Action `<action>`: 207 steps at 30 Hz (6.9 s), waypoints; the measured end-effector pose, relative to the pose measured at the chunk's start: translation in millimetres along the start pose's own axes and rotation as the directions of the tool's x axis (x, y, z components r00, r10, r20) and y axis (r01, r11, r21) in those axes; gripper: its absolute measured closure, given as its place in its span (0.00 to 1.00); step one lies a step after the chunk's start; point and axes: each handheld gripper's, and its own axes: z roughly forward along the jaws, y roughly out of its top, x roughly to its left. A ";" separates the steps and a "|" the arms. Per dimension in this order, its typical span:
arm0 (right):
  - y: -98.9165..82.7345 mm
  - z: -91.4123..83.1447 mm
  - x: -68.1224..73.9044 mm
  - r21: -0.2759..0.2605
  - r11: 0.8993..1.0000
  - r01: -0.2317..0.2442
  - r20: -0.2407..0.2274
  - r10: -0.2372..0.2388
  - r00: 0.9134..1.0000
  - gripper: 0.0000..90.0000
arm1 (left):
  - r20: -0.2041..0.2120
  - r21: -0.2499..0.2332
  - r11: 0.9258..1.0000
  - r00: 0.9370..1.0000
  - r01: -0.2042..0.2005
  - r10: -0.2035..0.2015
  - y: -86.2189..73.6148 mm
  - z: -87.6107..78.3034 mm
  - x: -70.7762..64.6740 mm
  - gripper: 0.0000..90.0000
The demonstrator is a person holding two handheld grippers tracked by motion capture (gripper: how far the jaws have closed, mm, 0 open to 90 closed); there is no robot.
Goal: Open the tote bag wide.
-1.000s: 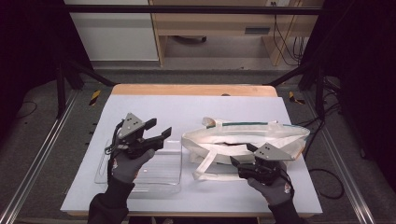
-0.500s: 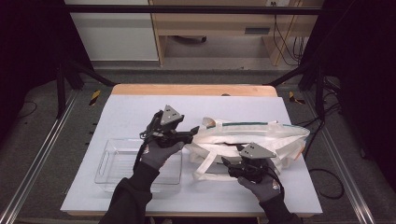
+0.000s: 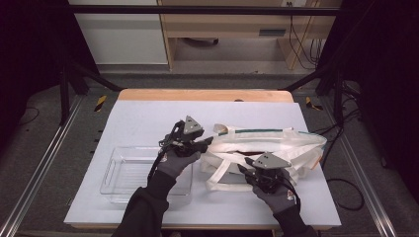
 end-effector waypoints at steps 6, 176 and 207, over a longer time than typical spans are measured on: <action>2.2 -3.6 -0.5 -0.003 1.000 -0.017 -0.034 0.017 0.999 0.92 | 0.007 0.025 1.000 1.000 -0.017 0.017 3.4 0.4 -1.2 0.73; -15.6 21.2 -67.0 -0.011 0.963 -0.269 0.107 0.269 0.957 0.99 | 0.011 0.060 0.994 0.996 0.089 -0.090 -75.2 73.8 -112.8 1.00; 3.2 60.4 -86.2 0.024 0.957 -0.288 0.324 0.266 0.908 1.00 | 0.029 0.086 0.993 0.996 0.076 -0.079 -74.7 76.1 -113.6 1.00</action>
